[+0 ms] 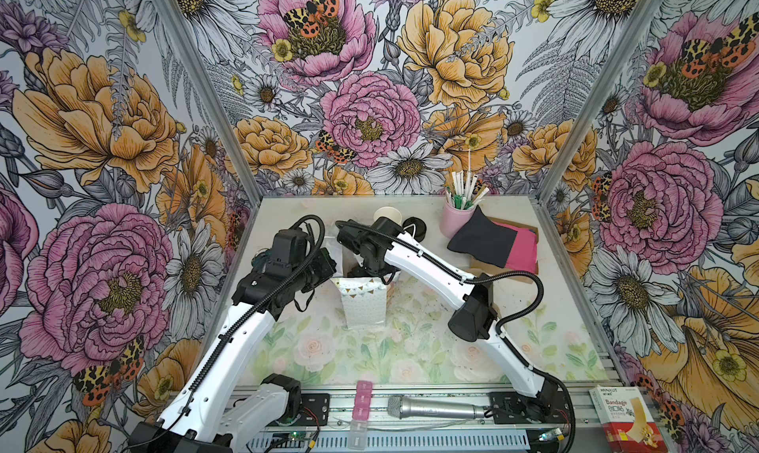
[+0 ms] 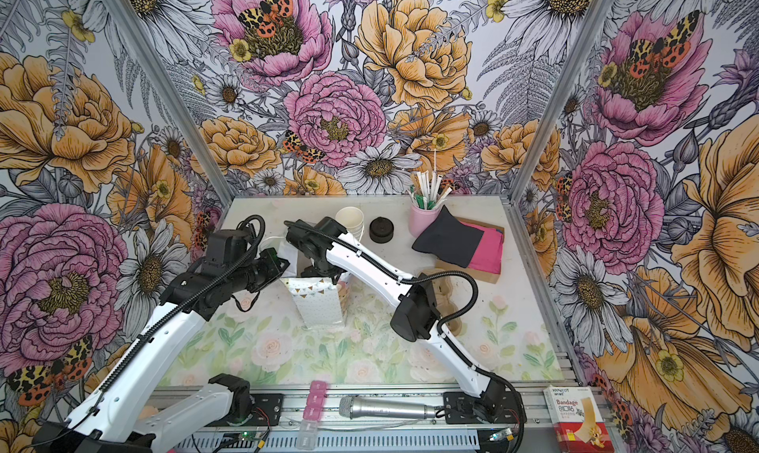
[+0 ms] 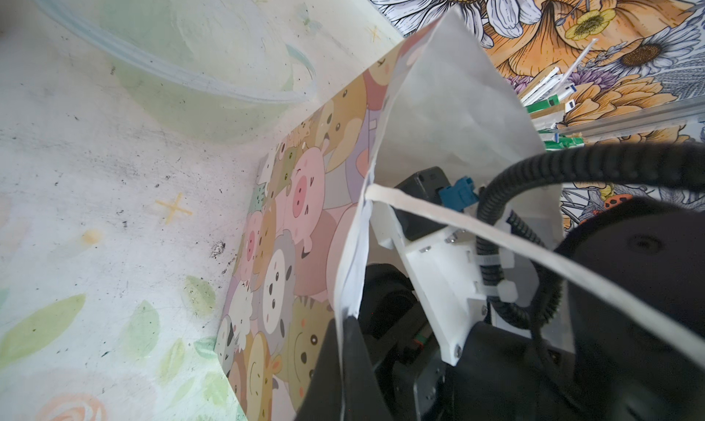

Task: Pack a coffee takeout order
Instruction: Place the coffee cup in the cup tray.

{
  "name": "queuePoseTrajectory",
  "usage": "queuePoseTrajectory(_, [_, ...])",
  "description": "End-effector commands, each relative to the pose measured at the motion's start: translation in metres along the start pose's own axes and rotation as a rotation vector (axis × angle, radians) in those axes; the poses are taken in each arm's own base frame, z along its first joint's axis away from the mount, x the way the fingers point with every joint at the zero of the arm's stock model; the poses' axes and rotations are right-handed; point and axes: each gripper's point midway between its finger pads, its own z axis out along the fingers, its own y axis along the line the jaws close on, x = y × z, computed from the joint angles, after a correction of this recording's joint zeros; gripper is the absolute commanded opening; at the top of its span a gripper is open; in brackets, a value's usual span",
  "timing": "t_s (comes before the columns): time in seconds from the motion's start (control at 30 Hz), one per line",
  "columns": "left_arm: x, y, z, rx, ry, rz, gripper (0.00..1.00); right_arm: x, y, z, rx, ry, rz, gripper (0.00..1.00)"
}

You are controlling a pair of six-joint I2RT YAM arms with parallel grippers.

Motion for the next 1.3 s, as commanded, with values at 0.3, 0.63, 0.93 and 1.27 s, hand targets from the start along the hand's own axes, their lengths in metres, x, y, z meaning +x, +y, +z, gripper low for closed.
queuePoseTrajectory(0.3, [-0.005, 0.005, -0.003, -0.041, -0.035, 0.024, 0.00, 0.026, -0.004, 0.065, 0.069, 0.201, -0.052, 0.55])
queuePoseTrajectory(0.63, [-0.007, 0.003, -0.001, -0.041, -0.032, 0.031, 0.00, 0.037, 0.015, 0.089, 0.006, 0.268, -0.113, 0.56])
queuePoseTrajectory(0.93, [-0.007, 0.004, -0.001, -0.046, -0.035, 0.032, 0.00, 0.056, 0.044, 0.059, -0.091, 0.268, -0.208, 0.56])
queuePoseTrajectory(1.27, [-0.005, 0.007, -0.002, -0.049, -0.036, 0.033, 0.00, 0.063, 0.048, 0.031, -0.140, 0.254, -0.205, 0.57])
